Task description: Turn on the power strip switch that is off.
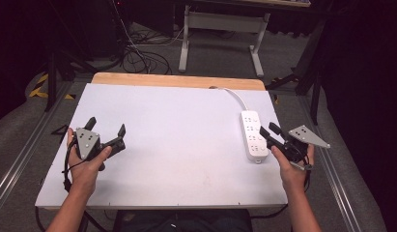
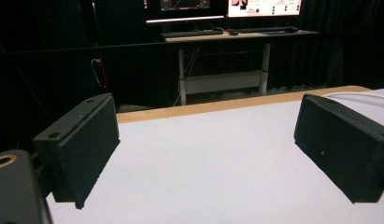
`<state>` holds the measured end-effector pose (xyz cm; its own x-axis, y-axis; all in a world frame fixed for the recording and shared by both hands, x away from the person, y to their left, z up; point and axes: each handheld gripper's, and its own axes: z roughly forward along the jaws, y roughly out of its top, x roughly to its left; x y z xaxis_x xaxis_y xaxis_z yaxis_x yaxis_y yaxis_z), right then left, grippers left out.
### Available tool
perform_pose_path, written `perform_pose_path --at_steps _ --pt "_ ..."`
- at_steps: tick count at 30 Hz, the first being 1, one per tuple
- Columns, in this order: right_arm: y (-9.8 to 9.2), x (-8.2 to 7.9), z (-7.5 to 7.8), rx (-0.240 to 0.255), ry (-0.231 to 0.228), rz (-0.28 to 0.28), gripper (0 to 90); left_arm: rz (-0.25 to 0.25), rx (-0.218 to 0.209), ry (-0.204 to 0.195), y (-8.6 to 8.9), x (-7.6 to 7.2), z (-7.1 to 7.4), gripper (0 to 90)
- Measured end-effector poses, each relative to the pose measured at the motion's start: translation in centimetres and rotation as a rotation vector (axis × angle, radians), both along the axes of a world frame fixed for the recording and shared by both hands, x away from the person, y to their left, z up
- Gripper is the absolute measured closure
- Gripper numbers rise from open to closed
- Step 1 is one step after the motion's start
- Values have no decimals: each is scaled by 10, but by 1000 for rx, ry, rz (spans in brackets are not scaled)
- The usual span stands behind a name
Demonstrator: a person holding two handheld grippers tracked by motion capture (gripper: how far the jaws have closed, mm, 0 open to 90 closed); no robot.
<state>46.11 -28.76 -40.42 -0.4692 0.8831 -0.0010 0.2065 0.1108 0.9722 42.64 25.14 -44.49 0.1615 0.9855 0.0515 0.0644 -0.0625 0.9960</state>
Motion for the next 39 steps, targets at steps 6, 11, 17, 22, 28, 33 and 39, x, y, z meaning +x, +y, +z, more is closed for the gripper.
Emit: perform_pose_path --at_steps 6,11,17,22,28,33,39 --pt "0 -1 0 25 -15 21 445 1 -4 2 1 0 0 73" --pt "-1 -2 0 33 -20 17 409 1 -3 1 0 0 0 73" --pt "-5 -11 -3 34 -22 38 333 1 -2 2 0 0 0 73" --pt "-8 -13 -3 57 -35 46 316 0 -1 -1 0 0 0 73" --pt "-5 -11 -9 -20 -80 122 15 -2 -4 0 0 0 0 72" --pt "-4 -10 -11 -16 -123 151 19 1 -5 1 0 0 0 60" --pt "-10 -9 -12 14 -122 138 21 1 -5 0 0 0 0 59"
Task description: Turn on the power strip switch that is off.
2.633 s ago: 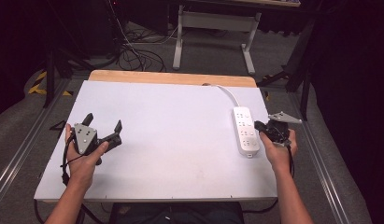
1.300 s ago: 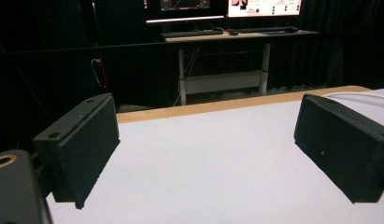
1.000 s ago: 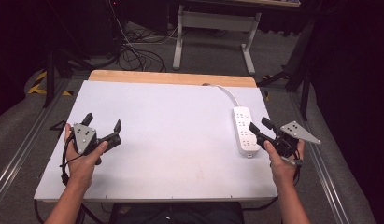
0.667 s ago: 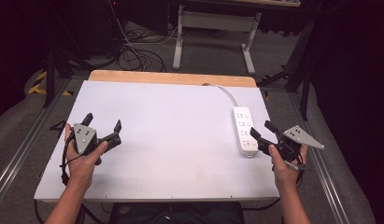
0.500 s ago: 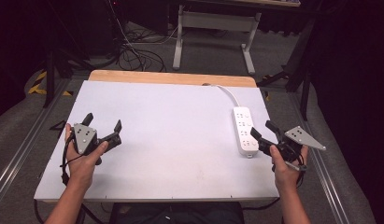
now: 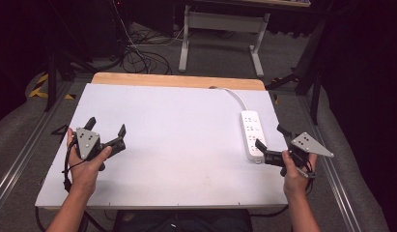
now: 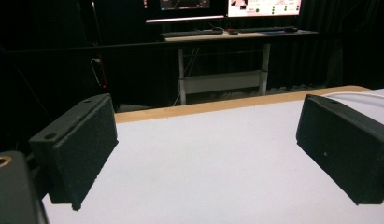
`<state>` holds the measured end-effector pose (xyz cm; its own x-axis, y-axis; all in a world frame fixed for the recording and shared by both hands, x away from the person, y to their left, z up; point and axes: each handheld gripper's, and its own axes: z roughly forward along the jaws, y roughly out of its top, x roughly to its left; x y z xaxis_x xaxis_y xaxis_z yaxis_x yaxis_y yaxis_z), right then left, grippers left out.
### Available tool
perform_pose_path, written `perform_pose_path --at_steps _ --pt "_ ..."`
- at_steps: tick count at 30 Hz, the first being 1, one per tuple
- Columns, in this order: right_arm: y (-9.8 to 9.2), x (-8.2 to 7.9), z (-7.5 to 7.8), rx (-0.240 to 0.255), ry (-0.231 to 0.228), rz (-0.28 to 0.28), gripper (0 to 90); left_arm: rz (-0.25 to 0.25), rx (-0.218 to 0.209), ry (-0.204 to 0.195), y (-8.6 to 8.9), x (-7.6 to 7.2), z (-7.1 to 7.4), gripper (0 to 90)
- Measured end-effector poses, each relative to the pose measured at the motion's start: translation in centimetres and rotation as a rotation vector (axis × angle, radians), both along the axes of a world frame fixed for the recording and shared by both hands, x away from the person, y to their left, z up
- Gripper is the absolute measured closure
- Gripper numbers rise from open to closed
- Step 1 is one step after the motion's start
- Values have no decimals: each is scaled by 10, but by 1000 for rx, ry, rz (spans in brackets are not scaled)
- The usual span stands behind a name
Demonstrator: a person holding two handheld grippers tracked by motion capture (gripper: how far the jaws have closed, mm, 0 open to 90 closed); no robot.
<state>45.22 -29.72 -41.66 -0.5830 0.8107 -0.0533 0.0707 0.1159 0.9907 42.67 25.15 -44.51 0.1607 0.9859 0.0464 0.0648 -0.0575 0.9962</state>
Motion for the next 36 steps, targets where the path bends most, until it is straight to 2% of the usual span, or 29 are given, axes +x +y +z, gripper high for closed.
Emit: perform_pose_path --at_steps 5,20,36 --pt "-4 0 -1 23 -5 -6 24 -1 1 0 0 0 0 60" --pt "-6 1 -2 43 -3 1 23 -3 5 1 -1 0 0 62" --pt "-3 2 -3 24 5 11 24 -1 6 0 0 -1 0 70"
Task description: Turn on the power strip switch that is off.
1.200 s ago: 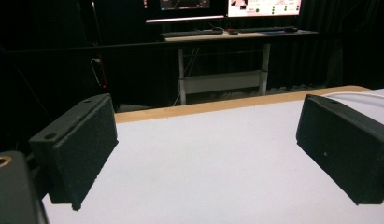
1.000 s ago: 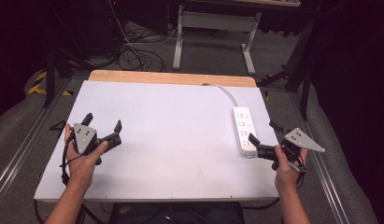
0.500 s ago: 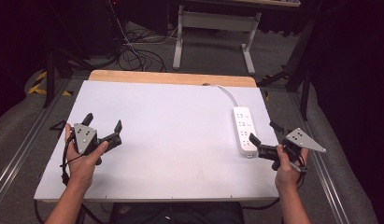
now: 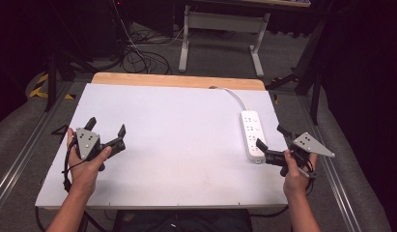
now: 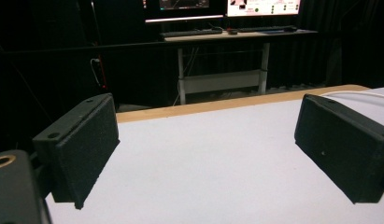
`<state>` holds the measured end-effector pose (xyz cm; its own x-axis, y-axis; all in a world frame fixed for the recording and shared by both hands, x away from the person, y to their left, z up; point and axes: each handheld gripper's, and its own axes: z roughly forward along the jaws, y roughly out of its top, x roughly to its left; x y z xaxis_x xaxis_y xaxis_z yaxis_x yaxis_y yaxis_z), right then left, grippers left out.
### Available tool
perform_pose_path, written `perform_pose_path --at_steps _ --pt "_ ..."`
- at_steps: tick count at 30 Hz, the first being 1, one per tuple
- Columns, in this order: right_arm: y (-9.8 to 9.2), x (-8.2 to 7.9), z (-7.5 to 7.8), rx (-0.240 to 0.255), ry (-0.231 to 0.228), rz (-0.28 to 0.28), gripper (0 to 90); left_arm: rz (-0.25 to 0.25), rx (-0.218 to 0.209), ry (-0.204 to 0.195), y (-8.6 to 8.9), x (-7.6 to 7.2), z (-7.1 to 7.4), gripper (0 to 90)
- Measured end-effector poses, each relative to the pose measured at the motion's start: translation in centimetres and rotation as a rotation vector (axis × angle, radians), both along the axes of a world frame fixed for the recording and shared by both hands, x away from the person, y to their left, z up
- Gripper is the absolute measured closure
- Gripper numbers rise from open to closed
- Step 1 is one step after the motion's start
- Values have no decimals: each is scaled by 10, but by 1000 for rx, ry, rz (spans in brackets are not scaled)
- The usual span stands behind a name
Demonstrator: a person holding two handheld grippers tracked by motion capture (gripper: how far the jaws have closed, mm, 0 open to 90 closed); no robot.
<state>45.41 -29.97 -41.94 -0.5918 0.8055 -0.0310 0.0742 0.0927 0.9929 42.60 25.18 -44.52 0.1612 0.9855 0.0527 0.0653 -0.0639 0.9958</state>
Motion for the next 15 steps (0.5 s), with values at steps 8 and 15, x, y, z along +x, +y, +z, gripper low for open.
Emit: perform_pose_path --at_steps 8,15 --pt "0 0 0 3 -2 1 24 1 -2 1 0 0 0 70" --pt "0 0 0 4 0 3 24 1 -3 2 0 0 0 70"
